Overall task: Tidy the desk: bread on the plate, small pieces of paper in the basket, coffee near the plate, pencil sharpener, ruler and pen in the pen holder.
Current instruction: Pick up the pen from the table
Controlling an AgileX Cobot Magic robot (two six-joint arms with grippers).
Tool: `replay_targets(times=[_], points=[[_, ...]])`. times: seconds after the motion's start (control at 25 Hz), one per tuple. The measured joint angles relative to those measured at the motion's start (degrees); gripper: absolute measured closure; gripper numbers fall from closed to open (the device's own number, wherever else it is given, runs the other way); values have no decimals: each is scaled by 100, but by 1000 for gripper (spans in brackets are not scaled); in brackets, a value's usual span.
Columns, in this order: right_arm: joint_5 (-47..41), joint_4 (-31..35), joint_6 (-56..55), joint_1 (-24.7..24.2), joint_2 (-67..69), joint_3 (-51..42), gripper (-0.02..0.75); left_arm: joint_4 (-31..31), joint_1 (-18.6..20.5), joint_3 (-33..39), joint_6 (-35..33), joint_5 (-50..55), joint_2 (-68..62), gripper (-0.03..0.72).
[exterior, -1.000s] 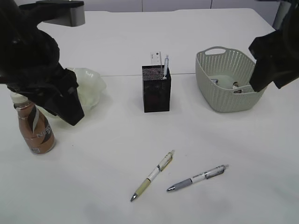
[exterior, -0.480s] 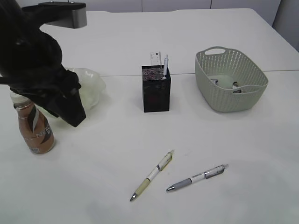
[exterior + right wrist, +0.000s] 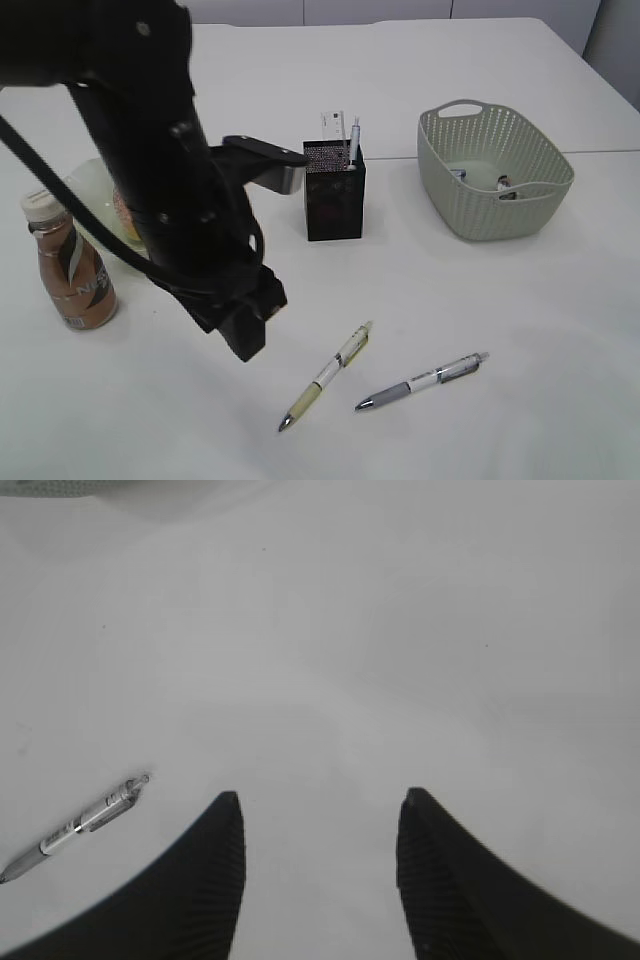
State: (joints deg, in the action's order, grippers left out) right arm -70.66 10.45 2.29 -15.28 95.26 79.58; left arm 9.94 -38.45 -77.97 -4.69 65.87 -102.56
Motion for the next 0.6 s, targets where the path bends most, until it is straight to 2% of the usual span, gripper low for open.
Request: replay_targets(times=[0.12, 0.32, 0.48, 0.6], points=[[0, 0, 0, 0, 0, -22, 343, 0, -218, -290, 66, -81, -442, 315], [14, 0, 0, 0, 0, -22, 342, -79, -544, -1398, 169, 126, -1298, 314], [13, 0, 0, 0, 0, -22, 342, -330, -586, -2272, 360, 325, -2007, 314], [13, -10, 0, 0, 0, -22, 342, -417, -586, -2670, 388, 348, -2407, 314]])
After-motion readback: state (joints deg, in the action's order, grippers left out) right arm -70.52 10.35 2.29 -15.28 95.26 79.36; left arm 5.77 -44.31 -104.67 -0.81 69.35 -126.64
